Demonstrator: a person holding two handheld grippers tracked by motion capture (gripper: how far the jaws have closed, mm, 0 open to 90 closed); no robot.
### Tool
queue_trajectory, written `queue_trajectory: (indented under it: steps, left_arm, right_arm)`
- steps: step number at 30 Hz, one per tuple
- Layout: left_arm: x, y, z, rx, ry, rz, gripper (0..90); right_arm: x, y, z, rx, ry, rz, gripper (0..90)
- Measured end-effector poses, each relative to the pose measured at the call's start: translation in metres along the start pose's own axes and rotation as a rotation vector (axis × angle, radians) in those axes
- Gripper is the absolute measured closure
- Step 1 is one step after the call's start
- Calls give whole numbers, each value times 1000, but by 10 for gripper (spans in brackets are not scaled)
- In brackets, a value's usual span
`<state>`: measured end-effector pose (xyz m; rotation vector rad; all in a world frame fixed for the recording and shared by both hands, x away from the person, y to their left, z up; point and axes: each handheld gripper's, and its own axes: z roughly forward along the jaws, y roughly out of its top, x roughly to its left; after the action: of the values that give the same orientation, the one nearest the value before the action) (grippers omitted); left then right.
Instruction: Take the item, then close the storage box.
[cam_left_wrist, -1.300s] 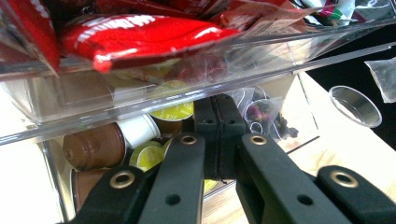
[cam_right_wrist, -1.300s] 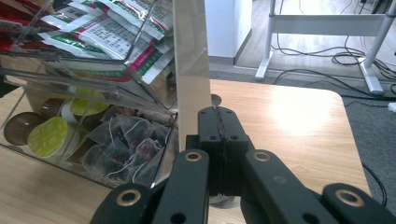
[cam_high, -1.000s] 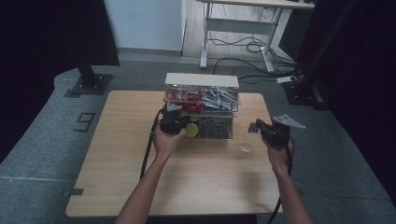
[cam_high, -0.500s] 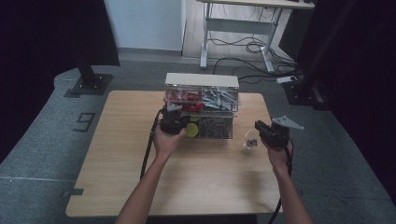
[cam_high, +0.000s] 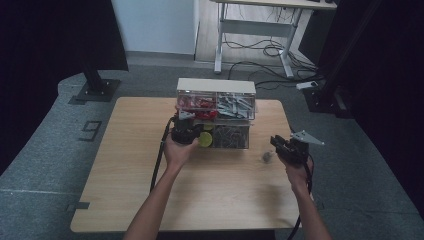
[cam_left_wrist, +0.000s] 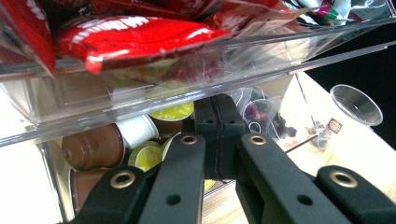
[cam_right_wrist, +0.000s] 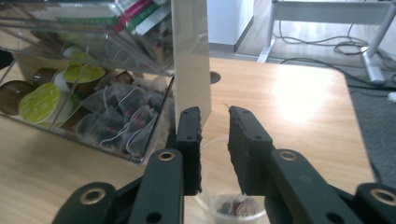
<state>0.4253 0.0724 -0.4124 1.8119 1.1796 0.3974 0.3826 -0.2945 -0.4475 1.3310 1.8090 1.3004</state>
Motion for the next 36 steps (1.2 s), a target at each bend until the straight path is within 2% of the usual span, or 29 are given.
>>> queue_trajectory:
  steps: [16, 24, 29, 36]
  left_arm:
    - [-1, -7, 3, 4, -3, -4, 900]
    - [-1, -11, 3, 7, -5, -6, 900]
    - [-2, -13, -1, -3, -9, -4, 900]
    - [-2, -16, -4, 2, -10, -2, 900]
  right_arm:
    - [6, -45, -25, 8, 96, 61, 594]
    - [11, -62, -28, 39, 122, 59, 590]
    - [19, -75, -26, 69, 129, 33, 590]
    - [22, -83, -26, 76, 140, 36, 579]
